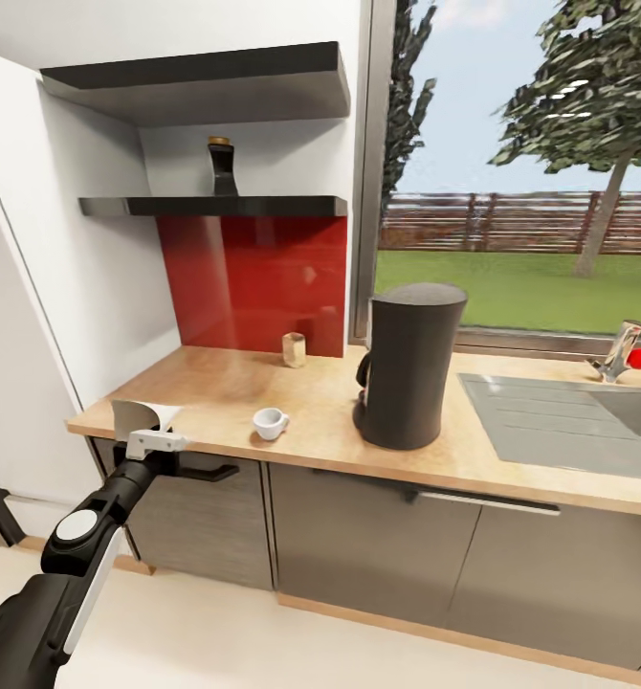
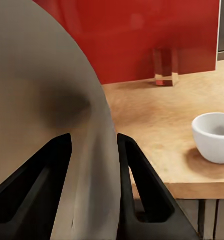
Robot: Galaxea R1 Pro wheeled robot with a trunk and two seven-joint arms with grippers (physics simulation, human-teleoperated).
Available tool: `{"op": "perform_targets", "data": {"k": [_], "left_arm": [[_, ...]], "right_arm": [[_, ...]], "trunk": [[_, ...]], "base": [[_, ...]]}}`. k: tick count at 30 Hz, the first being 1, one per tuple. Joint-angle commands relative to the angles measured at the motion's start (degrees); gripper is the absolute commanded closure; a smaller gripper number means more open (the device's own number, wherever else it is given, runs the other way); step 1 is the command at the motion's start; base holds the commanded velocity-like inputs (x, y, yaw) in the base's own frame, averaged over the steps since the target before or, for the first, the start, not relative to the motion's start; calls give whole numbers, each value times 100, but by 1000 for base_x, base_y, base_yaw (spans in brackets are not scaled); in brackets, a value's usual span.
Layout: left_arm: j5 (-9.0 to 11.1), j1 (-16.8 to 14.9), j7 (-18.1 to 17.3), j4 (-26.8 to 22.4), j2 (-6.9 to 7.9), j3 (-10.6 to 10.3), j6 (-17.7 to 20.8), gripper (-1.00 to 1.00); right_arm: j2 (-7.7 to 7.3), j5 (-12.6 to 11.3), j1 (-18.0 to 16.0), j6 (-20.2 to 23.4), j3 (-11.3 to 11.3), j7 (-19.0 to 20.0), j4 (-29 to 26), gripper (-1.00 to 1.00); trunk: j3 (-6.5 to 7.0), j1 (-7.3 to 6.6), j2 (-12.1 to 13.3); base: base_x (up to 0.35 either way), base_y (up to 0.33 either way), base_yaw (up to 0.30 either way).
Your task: Set up a coffee station on the kitchen countertop: keep the coffee maker on the countertop, move the bottle of coffee from the kitchen shelf to the counter next to the coffee maker, place a paper coffee filter on top of the coffee maker, put the saucer next to the coffee maker with the coffee cup on the saucer, and place the electric kettle next to the coffee maker.
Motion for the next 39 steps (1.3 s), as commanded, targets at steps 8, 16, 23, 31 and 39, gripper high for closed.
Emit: {"op": "perform_targets", "data": {"k": [8, 16, 23, 31, 39], "left_arm": [[-23, -3, -40, -6, -1, 9, 28, 100], [-21, -3, -40, -6, -1, 9, 28, 100], [-20, -3, -40, -6, -1, 9, 28, 100], [-18, -3, -40, -6, -1, 9, 28, 100], [-20, -3, -40, -6, -1, 9, 28, 100]], "right_arm": [[-2, 1, -3, -16, 13, -1, -1, -100], [-2, 1, -3, -16, 13, 7, 4, -100], [-2, 1, -3, -16, 13, 8, 2, -100], [-2, 1, -3, -16, 13, 8, 1, -100], [-2, 1, -3, -17, 13, 5, -1, -100]], "trunk": [[-7, 0, -5], [-7, 0, -5], [-7, 0, -5], [-7, 0, -5], [-7, 0, -5]], "base": [[0, 208, -116], [0, 18, -269], [0, 2, -281], [0, 40, -226], [0, 270, -26]]}}
